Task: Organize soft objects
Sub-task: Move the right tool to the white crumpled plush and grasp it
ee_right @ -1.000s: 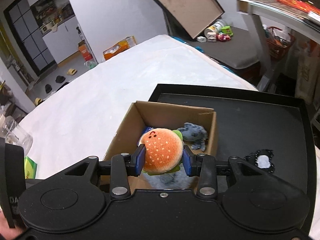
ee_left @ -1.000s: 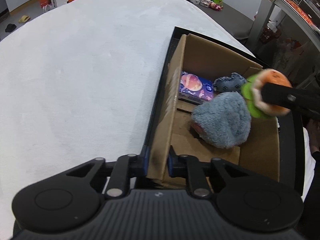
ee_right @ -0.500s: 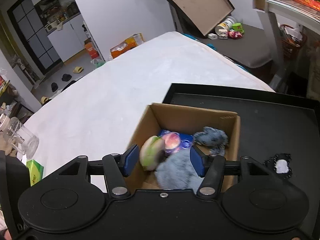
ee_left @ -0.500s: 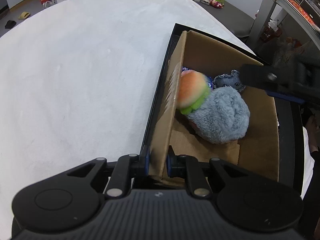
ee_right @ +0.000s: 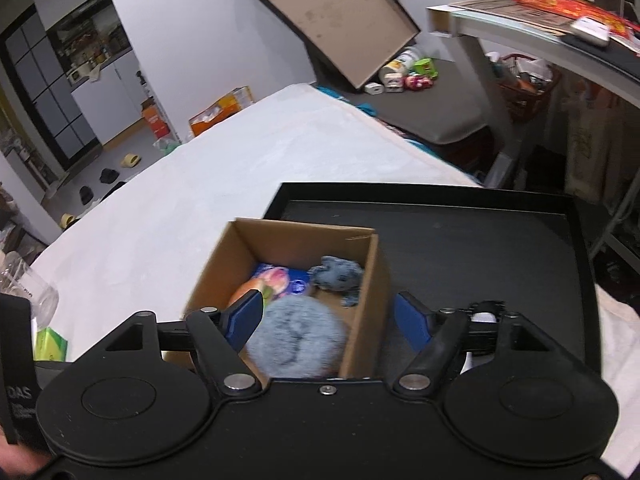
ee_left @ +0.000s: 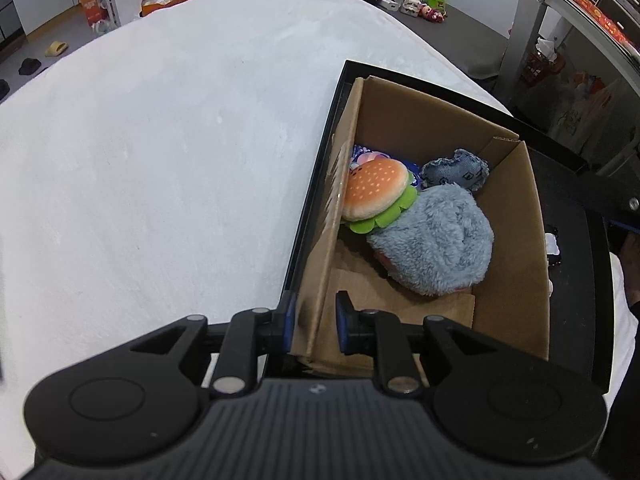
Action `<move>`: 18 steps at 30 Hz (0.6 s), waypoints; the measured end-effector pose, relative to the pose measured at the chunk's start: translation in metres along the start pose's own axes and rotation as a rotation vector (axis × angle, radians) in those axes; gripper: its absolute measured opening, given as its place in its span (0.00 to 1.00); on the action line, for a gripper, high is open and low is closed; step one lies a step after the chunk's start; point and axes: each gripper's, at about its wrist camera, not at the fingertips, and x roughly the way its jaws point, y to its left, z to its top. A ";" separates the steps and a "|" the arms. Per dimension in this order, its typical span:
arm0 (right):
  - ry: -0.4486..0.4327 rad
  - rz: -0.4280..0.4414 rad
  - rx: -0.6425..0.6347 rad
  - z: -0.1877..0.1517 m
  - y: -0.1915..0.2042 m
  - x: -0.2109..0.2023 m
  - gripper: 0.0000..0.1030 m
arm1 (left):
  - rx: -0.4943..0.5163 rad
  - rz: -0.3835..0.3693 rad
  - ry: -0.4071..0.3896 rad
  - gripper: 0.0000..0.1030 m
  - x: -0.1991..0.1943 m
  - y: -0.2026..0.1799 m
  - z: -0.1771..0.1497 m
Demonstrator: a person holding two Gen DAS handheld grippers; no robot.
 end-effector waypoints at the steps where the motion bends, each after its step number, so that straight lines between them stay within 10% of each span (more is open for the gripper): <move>1: 0.000 -0.003 0.002 -0.001 -0.003 0.000 0.70 | 0.002 0.005 -0.001 0.19 -0.001 -0.001 0.000; 18: 0.034 -0.030 0.063 -0.027 -0.052 0.010 0.70 | 0.037 0.089 -0.004 0.51 0.000 -0.011 0.003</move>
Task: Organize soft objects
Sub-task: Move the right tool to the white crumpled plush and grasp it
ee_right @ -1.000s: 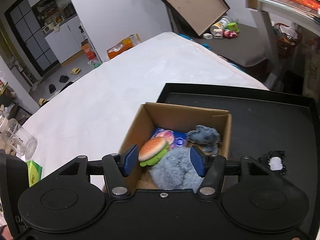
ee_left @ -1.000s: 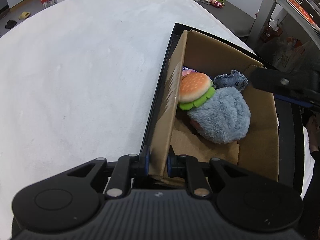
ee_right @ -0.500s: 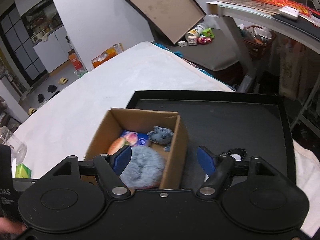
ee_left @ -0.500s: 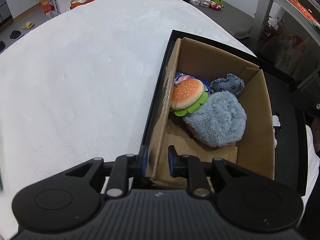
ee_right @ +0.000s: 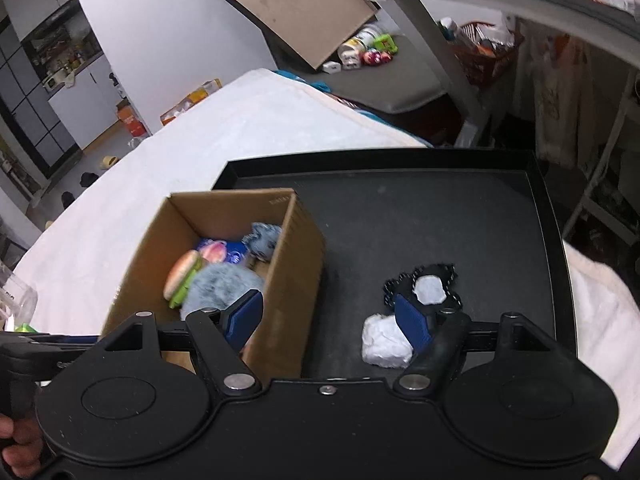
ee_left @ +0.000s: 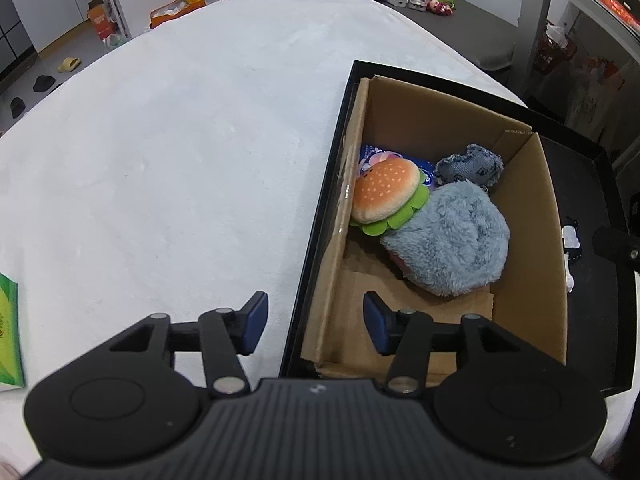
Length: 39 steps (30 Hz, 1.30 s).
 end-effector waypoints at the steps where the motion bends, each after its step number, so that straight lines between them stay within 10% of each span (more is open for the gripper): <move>1: 0.002 -0.001 0.004 -0.002 -0.002 0.002 0.71 | 0.006 0.003 0.001 0.52 0.001 -0.001 0.000; 32: 0.076 0.005 0.057 -0.037 -0.041 0.060 0.73 | 0.137 0.128 0.047 0.69 0.024 -0.041 0.005; 39: 0.133 -0.011 0.027 -0.045 -0.037 0.070 0.36 | 0.135 0.137 0.040 0.69 0.025 -0.047 0.006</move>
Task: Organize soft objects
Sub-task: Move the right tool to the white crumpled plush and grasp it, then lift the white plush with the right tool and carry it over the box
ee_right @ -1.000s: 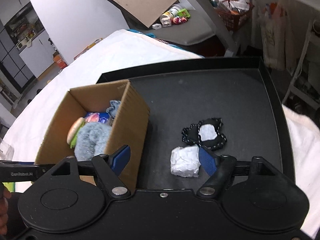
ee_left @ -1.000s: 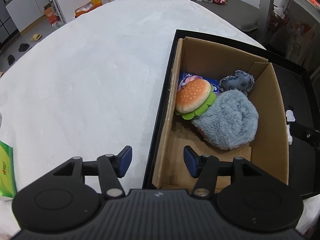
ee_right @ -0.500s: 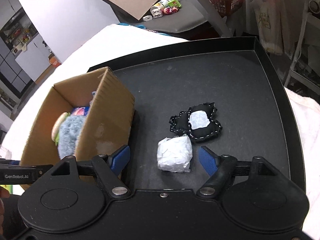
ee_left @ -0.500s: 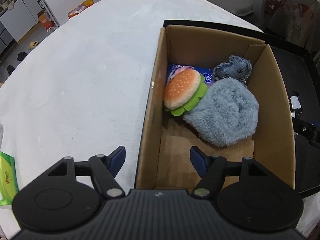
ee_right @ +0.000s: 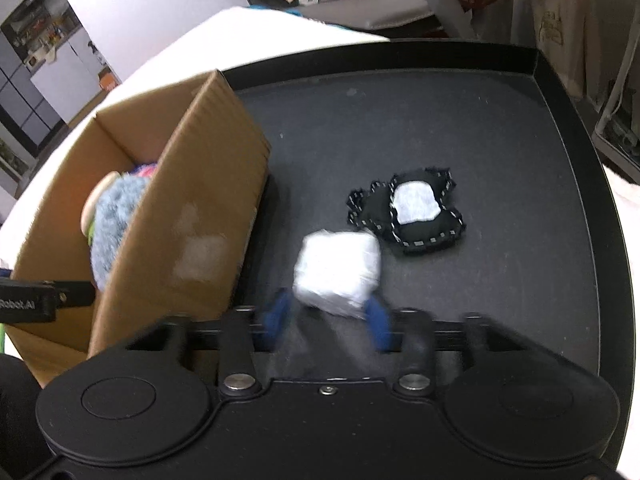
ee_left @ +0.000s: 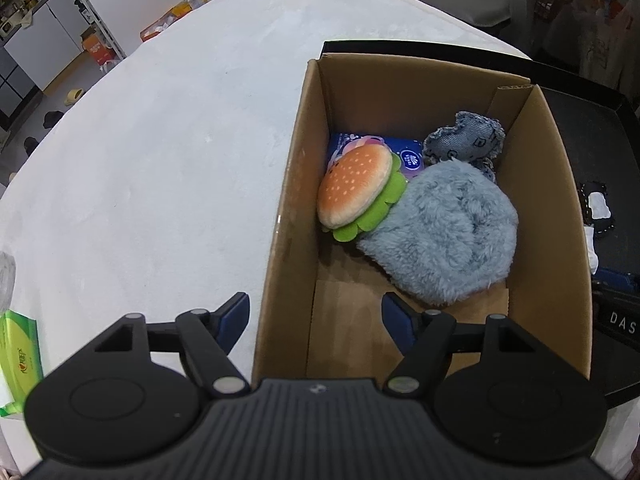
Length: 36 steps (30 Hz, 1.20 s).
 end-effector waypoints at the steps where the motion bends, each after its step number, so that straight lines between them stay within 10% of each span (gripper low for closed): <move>1: -0.007 -0.002 0.003 0.000 -0.002 -0.001 0.36 | 0.000 0.000 -0.001 0.69 -0.001 -0.001 -0.001; 36: -0.160 0.001 0.004 0.015 0.026 -0.072 0.34 | -0.022 -0.110 -0.025 0.69 -0.020 0.016 -0.008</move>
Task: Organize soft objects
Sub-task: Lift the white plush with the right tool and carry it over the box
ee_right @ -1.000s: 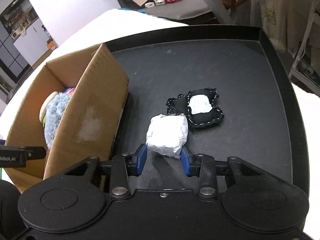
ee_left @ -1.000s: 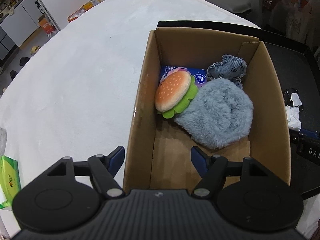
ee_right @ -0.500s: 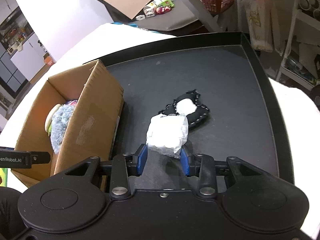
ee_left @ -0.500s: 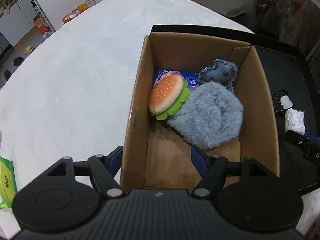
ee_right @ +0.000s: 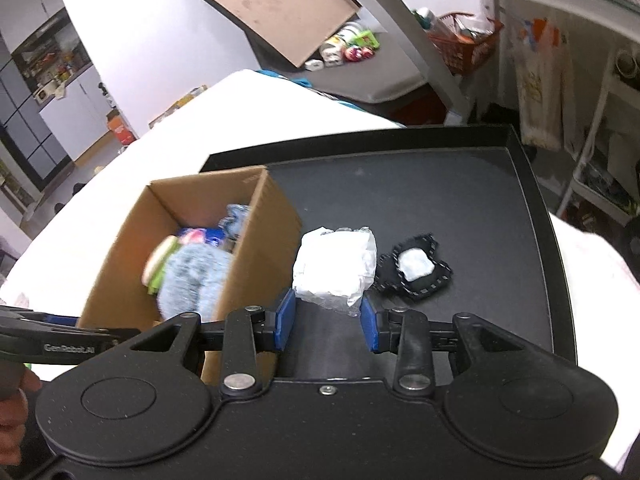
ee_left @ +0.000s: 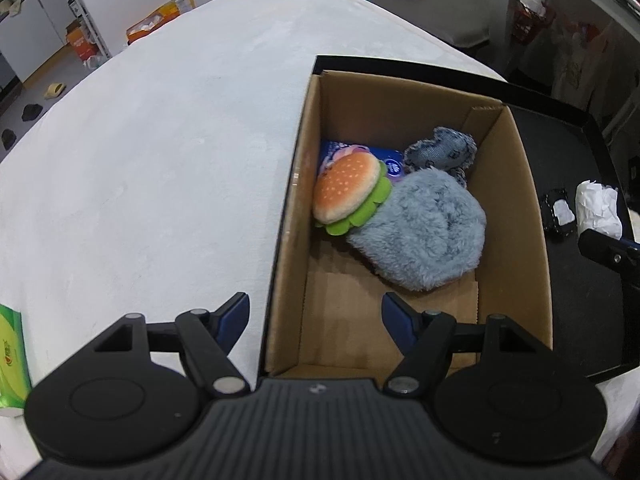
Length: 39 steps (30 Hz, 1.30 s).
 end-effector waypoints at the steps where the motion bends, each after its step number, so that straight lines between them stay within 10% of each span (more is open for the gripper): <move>1: -0.002 0.002 -0.004 0.002 0.003 -0.002 0.34 | -0.008 -0.002 -0.001 0.69 -0.001 0.003 0.000; 15: -0.014 0.022 -0.039 0.020 0.049 -0.013 0.34 | -0.089 -0.062 -0.024 0.65 -0.004 0.031 -0.005; 31: 0.023 0.068 -0.121 0.021 0.114 -0.002 0.34 | -0.137 -0.144 -0.033 0.13 0.001 0.049 -0.015; 39: 0.045 0.081 -0.142 0.020 0.137 0.008 0.34 | -0.120 -0.178 -0.041 0.12 0.000 0.052 -0.018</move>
